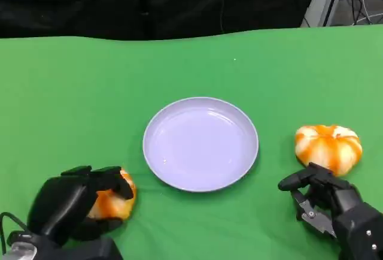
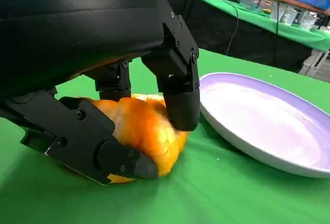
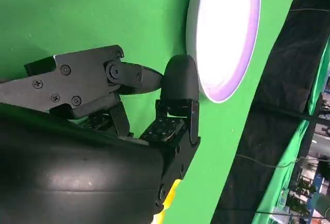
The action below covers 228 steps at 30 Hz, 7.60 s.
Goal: Grasp the bread from the table and place it into the plate.
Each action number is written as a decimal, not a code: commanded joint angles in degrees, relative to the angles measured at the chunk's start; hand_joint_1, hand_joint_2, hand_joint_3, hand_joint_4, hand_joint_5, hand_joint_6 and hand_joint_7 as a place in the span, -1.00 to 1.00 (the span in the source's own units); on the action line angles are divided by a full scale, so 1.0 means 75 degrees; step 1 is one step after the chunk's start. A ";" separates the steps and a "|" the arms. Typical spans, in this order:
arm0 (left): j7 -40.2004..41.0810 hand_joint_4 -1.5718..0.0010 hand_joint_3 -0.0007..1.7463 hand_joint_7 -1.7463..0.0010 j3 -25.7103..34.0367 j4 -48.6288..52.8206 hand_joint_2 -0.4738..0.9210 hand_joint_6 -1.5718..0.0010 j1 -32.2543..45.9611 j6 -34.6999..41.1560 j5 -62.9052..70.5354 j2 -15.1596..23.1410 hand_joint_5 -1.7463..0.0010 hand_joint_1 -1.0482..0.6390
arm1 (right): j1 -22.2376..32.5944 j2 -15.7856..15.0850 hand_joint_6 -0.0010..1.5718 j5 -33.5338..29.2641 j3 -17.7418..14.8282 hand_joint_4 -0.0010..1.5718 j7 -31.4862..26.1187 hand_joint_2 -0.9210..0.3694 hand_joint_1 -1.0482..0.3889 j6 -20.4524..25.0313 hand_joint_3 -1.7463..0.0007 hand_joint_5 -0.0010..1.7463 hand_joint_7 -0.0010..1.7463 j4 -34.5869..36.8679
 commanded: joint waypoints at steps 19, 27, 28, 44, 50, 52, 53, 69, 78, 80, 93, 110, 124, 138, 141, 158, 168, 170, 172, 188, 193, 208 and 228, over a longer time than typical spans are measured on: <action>-0.0556 -0.03 -0.04 -0.23 0.0748 -0.2093 0.50 -0.19 0.0814 0.0165 -0.0314 0.0306 -0.97 0.10 | 0.0095 -0.0078 -0.02 0.0054 -0.0032 -0.14 0.0059 -1.00 0.05 0.0080 0.52 1.00 0.27 0.0224; -0.0666 -0.05 0.04 -0.34 0.1005 -0.3092 0.41 -0.17 0.0809 0.0238 -0.0209 0.0267 -0.99 0.12 | 0.0032 -0.0060 -0.01 -0.0019 0.0002 -0.14 -0.0028 -1.00 0.04 0.0112 0.53 1.00 0.25 0.0307; -0.0686 -0.05 0.05 -0.35 0.1018 -0.3144 0.40 -0.16 0.0799 0.0255 -0.0210 0.0253 -0.99 0.12 | 0.0030 -0.0060 -0.01 -0.0022 0.0006 -0.14 -0.0034 -1.00 0.04 0.0116 0.53 1.00 0.25 0.0310; -0.0775 -0.06 0.13 -0.31 0.0952 -0.3001 0.39 -0.17 0.0307 -0.0073 -0.0352 0.0027 -0.91 0.06 | 0.0034 -0.0047 0.00 -0.0010 0.0028 -0.14 -0.0063 -1.00 0.05 0.0118 0.53 1.00 0.24 0.0308; -0.0717 -0.04 0.08 -0.36 0.0941 -0.2846 0.45 -0.14 0.0227 -0.0229 -0.0284 -0.0028 -0.95 0.05 | 0.0051 -0.0053 0.00 -0.0040 0.0046 -0.15 -0.0092 -1.00 0.04 0.0129 0.54 1.00 0.24 0.0265; -0.0640 -0.04 0.06 -0.39 0.0925 -0.2770 0.46 -0.12 0.0187 -0.0335 -0.0246 -0.0052 -0.96 0.05 | 0.0043 -0.0045 0.00 -0.0011 0.0036 -0.15 -0.0072 -1.00 0.04 0.0111 0.54 1.00 0.25 0.0292; -0.0602 -0.03 0.04 -0.41 0.0911 -0.2734 0.47 -0.11 0.0153 -0.0401 -0.0218 -0.0061 -0.97 0.06 | 0.0037 -0.0049 0.00 -0.0011 0.0037 -0.15 -0.0070 -1.00 0.04 0.0107 0.54 1.00 0.25 0.0306; -0.0121 -0.06 -0.02 -0.44 0.0491 -0.1371 0.49 -0.05 -0.0833 -0.1527 0.0200 -0.0219 -0.87 0.03 | 0.0075 -0.0057 0.00 -0.0096 0.0086 -0.15 -0.0173 -1.00 0.04 0.0094 0.53 1.00 0.25 0.0272; 0.0311 -0.09 0.06 -0.43 0.0189 -0.0495 0.41 -0.07 -0.1430 -0.1995 0.0394 -0.0378 -0.84 0.02 | 0.0109 -0.0061 -0.01 -0.0111 0.0142 -0.15 -0.0228 -1.00 0.04 0.0155 0.53 1.00 0.26 0.0159; 0.0356 -0.09 0.07 -0.43 0.0177 -0.0439 0.41 -0.07 -0.1457 -0.2033 0.0409 -0.0374 -0.84 0.02 | 0.0111 -0.0062 -0.02 -0.0109 0.0147 -0.15 -0.0233 -1.00 0.04 0.0161 0.53 1.00 0.26 0.0152; 0.0005 -0.02 -0.08 -0.46 -0.0404 0.0287 0.50 -0.03 -0.2334 -0.1840 0.0368 -0.0903 -0.87 0.12 | 0.0257 -0.0006 -0.02 -0.0162 0.0219 -0.14 -0.0326 -1.00 0.03 0.0222 0.54 1.00 0.28 -0.0071; -0.0101 0.03 -0.38 -0.41 -0.0971 0.1667 0.72 -0.01 -0.3390 -0.1834 0.0385 -0.1337 -0.87 0.15 | 0.0254 0.0039 -0.04 -0.0114 0.0245 -0.09 -0.0236 -1.00 0.02 0.0224 0.53 1.00 0.32 -0.0055; -0.0379 0.12 -0.86 0.14 -0.1496 0.3410 1.00 -0.09 -0.4558 -0.1682 0.0419 -0.1698 -0.57 0.19 | 0.0308 0.0164 -0.12 -0.0116 0.0284 -0.12 -0.0285 -1.00 0.05 0.0299 0.50 1.00 0.43 -0.0173; -0.0590 0.09 -0.82 0.98 -0.1870 0.4617 1.00 0.11 -0.5199 -0.1792 0.0552 -0.1817 0.84 -0.07 | 0.0276 0.0200 -0.12 -0.0218 0.0320 -0.12 -0.0485 -1.00 0.04 0.0279 0.51 1.00 0.46 -0.0126; -0.0799 0.23 -0.74 1.00 -0.1818 0.4660 1.00 0.36 -0.5198 -0.1737 0.0427 -0.1844 0.97 -0.22 | 0.0266 0.0210 -0.12 -0.0214 0.0312 -0.12 -0.0507 -1.00 0.04 0.0243 0.51 1.00 0.46 -0.0110; -0.3482 0.78 0.02 0.99 -0.1222 0.3798 1.00 0.81 -0.4932 -0.1253 -0.0926 -0.1612 1.00 -0.97 | 0.0278 0.0212 -0.12 -0.0092 0.0285 -0.09 -0.0326 -1.00 0.05 0.0316 0.51 1.00 0.44 -0.0144; -0.4334 0.65 -0.02 0.97 -0.0141 0.3258 1.00 0.69 -0.4192 -0.1825 -0.2750 -0.1750 0.96 -0.95 | 0.0266 0.0170 -0.10 -0.0136 0.0295 -0.10 -0.0340 -1.00 0.05 0.0263 0.51 1.00 0.41 -0.0101; -0.4477 0.57 -0.10 0.96 0.0234 0.3276 1.00 0.61 -0.3991 -0.2177 -0.3353 -0.1888 0.96 -0.87 | 0.0280 0.0166 -0.10 -0.0158 0.0309 -0.11 -0.0350 -1.00 0.06 0.0318 0.50 1.00 0.41 -0.0150; -0.4696 0.55 -0.12 0.96 0.0533 0.3376 1.00 0.58 -0.3863 -0.2375 -0.3852 -0.2011 0.96 -0.85 | 0.0269 0.0154 -0.11 -0.0197 0.0319 -0.11 -0.0387 -1.00 0.07 0.0308 0.50 1.00 0.41 -0.0132; -0.7702 0.28 -0.41 0.97 0.2767 0.2550 1.00 0.38 -0.2590 -0.0973 -0.7800 -0.2788 0.96 -0.70 | 0.0132 0.0073 -0.07 -0.0308 0.0302 -0.10 -0.0541 -1.00 0.03 0.0190 0.52 1.00 0.39 0.0041; -0.8110 0.24 -0.44 0.99 0.3206 0.2243 1.00 0.42 -0.2384 -0.0368 -0.8256 -0.2849 0.96 -0.66 | 0.0140 0.0072 -0.07 -0.0330 0.0303 -0.10 -0.0562 -1.00 0.02 0.0223 0.53 1.00 0.38 0.0013; -0.8344 0.19 -0.48 0.99 0.3618 0.0530 1.00 0.48 -0.0602 0.0915 -0.8550 -0.2764 0.98 -0.48 | 0.0234 -0.0027 -0.04 -0.0394 0.0277 -0.10 -0.0615 -1.00 0.04 0.0286 0.52 1.00 0.34 -0.0196; -0.8509 0.24 -0.46 0.99 0.3770 0.0557 1.00 0.43 0.0393 0.0659 -0.8505 -0.2898 1.00 -0.21 | 0.0487 -0.0151 -0.03 0.0030 0.0037 -0.12 0.0042 -1.00 0.05 0.0393 0.55 1.00 0.32 -0.0542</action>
